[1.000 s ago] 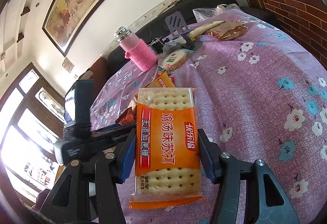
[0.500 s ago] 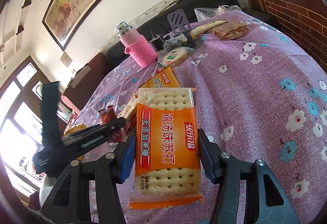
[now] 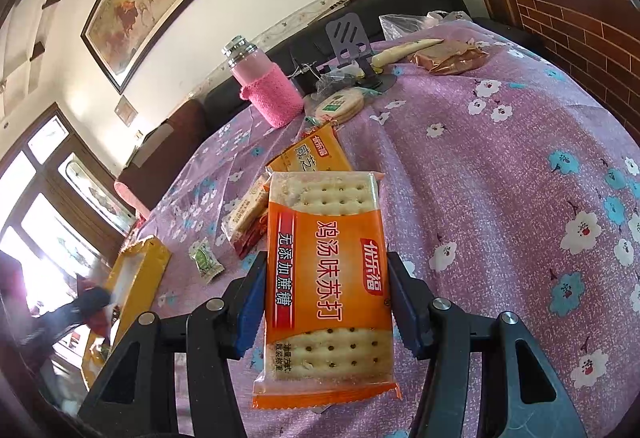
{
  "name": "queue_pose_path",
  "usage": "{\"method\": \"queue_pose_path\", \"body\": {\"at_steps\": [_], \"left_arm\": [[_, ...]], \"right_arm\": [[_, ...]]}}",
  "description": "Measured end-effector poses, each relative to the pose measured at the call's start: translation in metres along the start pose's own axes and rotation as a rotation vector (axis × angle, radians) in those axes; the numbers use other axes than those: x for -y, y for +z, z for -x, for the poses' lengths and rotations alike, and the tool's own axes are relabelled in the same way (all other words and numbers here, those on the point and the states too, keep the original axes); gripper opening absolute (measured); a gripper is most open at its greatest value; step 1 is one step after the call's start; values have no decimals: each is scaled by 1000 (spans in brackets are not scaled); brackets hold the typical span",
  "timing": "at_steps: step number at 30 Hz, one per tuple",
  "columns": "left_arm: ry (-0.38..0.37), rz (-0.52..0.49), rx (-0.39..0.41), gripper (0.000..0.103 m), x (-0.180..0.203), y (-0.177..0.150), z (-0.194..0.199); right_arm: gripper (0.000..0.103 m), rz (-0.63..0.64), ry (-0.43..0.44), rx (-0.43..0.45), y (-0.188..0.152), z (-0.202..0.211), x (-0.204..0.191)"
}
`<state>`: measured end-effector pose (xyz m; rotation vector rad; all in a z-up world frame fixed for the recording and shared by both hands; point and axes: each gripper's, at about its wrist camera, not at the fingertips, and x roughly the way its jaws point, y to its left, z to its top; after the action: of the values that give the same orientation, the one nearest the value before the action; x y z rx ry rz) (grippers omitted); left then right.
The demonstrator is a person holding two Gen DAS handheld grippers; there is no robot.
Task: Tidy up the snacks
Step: 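Carry the red candy and cracker pack over the tray and open both tools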
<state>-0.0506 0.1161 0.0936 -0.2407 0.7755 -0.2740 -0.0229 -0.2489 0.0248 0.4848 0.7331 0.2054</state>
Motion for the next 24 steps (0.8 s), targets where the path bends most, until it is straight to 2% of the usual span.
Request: {"method": "queue_pose_path", "body": {"at_steps": [6, 9, 13, 16, 21, 24], "left_arm": [[81, 105, 64, 28, -76, -4, 57], [118, 136, 66, 28, -110, 2, 73], [172, 127, 62, 28, -143, 15, 81], [208, 119, 44, 28, -164, 26, 77], [212, 159, -22, 28, -196, 40, 56], [218, 188, -57, 28, -212, 44, 41]], "right_arm": [[57, 80, -57, 6, -6, 1, -24], [57, 68, -13, -20, -8, 8, -49], [57, 164, 73, -49, -7, 12, -118], [57, 227, 160, -102, -8, 3, -176], [57, 345, 253, -208, -29, -32, -271], [56, 401, 270, -272, -47, -60, -313]]}}
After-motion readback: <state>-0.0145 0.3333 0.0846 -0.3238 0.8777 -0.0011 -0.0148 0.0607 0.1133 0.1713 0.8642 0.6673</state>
